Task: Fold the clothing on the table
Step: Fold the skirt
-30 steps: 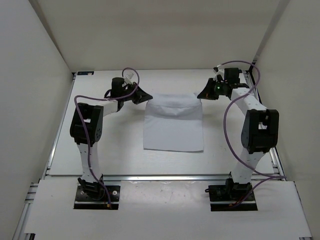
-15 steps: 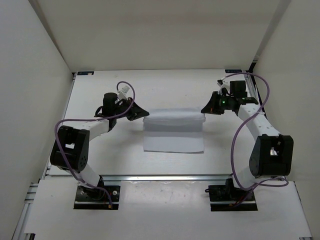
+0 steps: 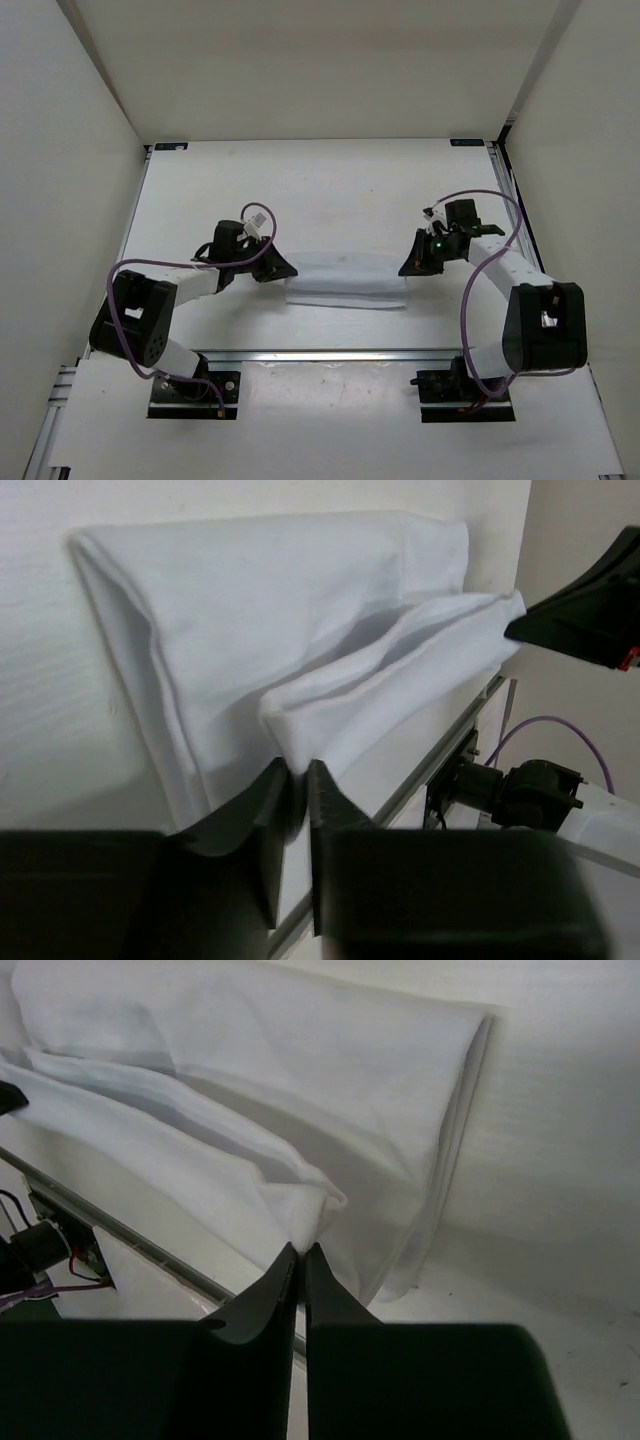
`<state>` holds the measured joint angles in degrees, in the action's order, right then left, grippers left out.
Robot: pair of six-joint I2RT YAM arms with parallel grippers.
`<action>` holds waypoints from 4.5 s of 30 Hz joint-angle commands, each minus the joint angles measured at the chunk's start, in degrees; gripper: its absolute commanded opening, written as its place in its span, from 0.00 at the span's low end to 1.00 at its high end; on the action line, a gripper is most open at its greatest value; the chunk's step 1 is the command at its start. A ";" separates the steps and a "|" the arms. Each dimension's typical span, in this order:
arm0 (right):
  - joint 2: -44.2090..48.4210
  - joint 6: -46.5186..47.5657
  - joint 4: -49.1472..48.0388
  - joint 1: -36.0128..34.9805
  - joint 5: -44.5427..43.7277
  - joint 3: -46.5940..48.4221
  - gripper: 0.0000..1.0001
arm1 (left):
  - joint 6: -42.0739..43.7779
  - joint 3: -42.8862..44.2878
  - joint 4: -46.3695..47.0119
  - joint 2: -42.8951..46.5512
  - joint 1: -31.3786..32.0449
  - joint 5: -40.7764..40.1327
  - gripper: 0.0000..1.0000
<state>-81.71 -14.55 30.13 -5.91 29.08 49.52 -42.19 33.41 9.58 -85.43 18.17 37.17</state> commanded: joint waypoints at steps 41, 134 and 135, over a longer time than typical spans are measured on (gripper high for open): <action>-0.20 1.37 2.04 -1.29 -4.83 6.56 0.47 | 6.15 6.41 -5.01 0.00 0.01 -2.27 0.58; 11.75 -0.39 14.43 0.73 -0.51 5.06 0.37 | -0.09 -6.60 -7.56 16.70 -2.62 11.96 0.51; 11.75 -0.48 14.17 0.81 -0.26 5.67 0.34 | -0.52 -6.17 -7.65 16.70 -2.44 11.70 0.51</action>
<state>-70.87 -13.76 42.17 -4.67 28.82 52.12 -44.84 26.48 5.87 -69.76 16.14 47.83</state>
